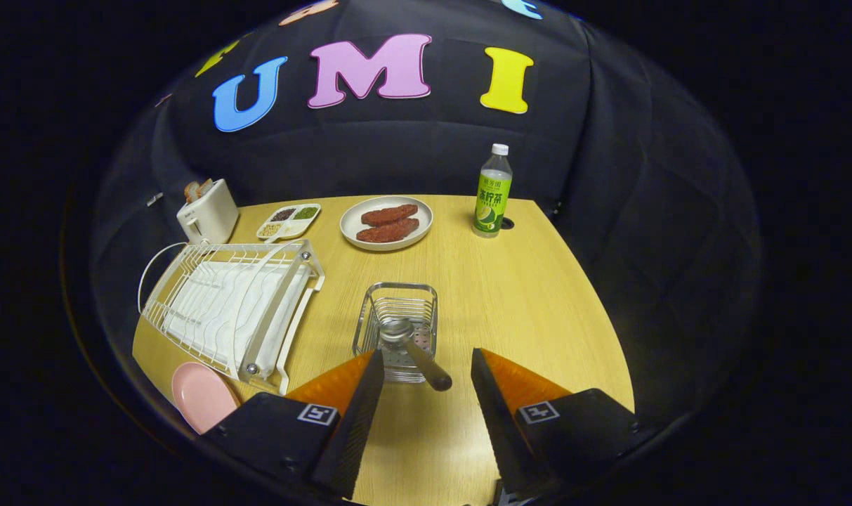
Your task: Take the plate from the dish rack, then take the spoon from the basket and place it into the plate.
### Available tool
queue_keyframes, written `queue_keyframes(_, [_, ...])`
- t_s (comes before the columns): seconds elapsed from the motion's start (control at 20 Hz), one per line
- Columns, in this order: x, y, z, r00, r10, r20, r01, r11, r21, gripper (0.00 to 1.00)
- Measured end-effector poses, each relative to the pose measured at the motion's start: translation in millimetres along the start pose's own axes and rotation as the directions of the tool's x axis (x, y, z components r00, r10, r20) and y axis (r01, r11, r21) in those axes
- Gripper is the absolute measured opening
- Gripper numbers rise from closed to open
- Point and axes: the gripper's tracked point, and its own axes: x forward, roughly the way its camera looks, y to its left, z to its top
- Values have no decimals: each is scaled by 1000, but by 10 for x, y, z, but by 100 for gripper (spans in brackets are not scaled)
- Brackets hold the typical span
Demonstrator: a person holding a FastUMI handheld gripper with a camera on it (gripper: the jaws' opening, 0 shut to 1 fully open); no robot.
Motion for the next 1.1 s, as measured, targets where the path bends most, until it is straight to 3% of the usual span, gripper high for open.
queue_keyframes(0.1, [40, 11, 20, 1000, 18, 11, -18, 1000, -11, 71])
queue_keyframes(0.15, [49, 30, 36, 999, 30, 17, -30, 999, -14, 65])
queue_keyframes(0.2, [57, 50, 28, 999, 39, 12, -39, 999, -16, 52])
queue_keyframes(0.35, [51, 42, -93, 999, 40, -26, -41, 999, -29, 35])
queue_keyframes(0.4, [62, 75, -102, 998, 54, -27, -54, 998, -24, 24])
queue_keyframes(0.45, [17, 166, -113, 996, 90, -26, -90, 996, -12, 24])
queue_keyframes(0.5, [25, 170, -95, 996, 91, -22, -92, 996, -11, 17])
queue_keyframes(0.7, [-1, 174, -8, 996, 88, -1, -88, 996, 23, 13])
queue_keyframes(1.1, [-291, 91, 615, 990, 35, 136, -40, 999, 36, 10])
